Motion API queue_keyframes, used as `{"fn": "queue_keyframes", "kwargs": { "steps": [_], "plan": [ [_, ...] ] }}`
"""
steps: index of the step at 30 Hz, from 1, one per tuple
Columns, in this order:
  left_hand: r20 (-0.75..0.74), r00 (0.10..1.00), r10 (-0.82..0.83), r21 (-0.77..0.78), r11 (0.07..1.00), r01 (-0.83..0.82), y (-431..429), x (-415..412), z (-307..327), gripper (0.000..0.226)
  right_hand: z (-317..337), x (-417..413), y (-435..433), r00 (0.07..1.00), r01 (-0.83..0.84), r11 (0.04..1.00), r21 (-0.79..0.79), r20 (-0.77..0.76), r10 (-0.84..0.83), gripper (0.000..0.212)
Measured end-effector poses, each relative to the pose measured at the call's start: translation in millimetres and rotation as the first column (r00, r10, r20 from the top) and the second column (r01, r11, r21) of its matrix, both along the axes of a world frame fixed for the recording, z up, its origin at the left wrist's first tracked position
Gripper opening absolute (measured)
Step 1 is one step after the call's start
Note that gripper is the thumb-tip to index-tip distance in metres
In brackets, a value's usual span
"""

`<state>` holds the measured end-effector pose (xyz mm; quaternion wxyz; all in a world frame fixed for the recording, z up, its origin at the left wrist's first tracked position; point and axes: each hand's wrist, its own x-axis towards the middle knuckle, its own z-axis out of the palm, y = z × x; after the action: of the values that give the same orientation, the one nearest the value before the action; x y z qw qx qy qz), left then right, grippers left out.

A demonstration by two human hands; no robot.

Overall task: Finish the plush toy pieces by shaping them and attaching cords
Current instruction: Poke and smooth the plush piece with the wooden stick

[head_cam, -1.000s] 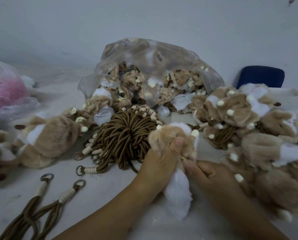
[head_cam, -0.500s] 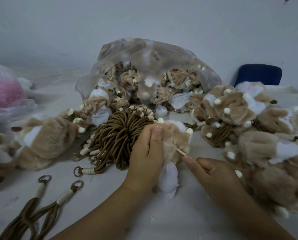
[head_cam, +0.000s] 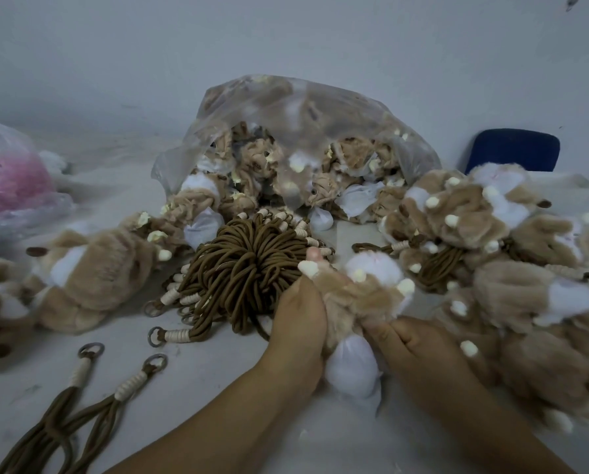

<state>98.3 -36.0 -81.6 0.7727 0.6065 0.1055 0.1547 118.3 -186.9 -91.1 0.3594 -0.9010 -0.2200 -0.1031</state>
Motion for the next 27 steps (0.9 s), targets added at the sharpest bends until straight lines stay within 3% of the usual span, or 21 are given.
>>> {"fn": "queue_keyframes", "kwargs": {
  "steps": [5,7,10,17,24,27],
  "plan": [
    [0.145,0.989,0.035,0.014,0.999,-0.038,1,-3,3,0.033,-2,3,-2,0.999,0.037,0.999,0.025,-0.002,-0.037,0.068],
    [0.220,0.975,-0.002,0.098,0.995,-0.020,1,-3,4,0.044,-2,4,-4,0.998,0.053,0.998,0.033,0.021,-0.053,0.064],
    [0.263,0.965,-0.022,0.238,0.970,-0.043,2,-4,4,0.031,-1,4,-5,0.999,0.042,0.999,0.020,0.023,-0.043,0.066],
    [0.311,0.943,0.121,0.204,0.960,-0.191,9,-2,6,0.029,0,3,-4,1.000,0.019,1.000,-0.019,0.022,-0.018,0.065],
    [0.277,0.961,-0.017,0.266,0.962,-0.059,-1,0,-3,0.018,-4,3,-1,0.998,0.028,0.999,0.034,0.058,-0.030,0.061],
    [0.213,0.973,-0.086,0.253,0.967,0.030,-3,0,-4,0.028,-5,3,-2,0.998,0.010,0.997,0.082,0.065,-0.016,0.051]
  ]
}}
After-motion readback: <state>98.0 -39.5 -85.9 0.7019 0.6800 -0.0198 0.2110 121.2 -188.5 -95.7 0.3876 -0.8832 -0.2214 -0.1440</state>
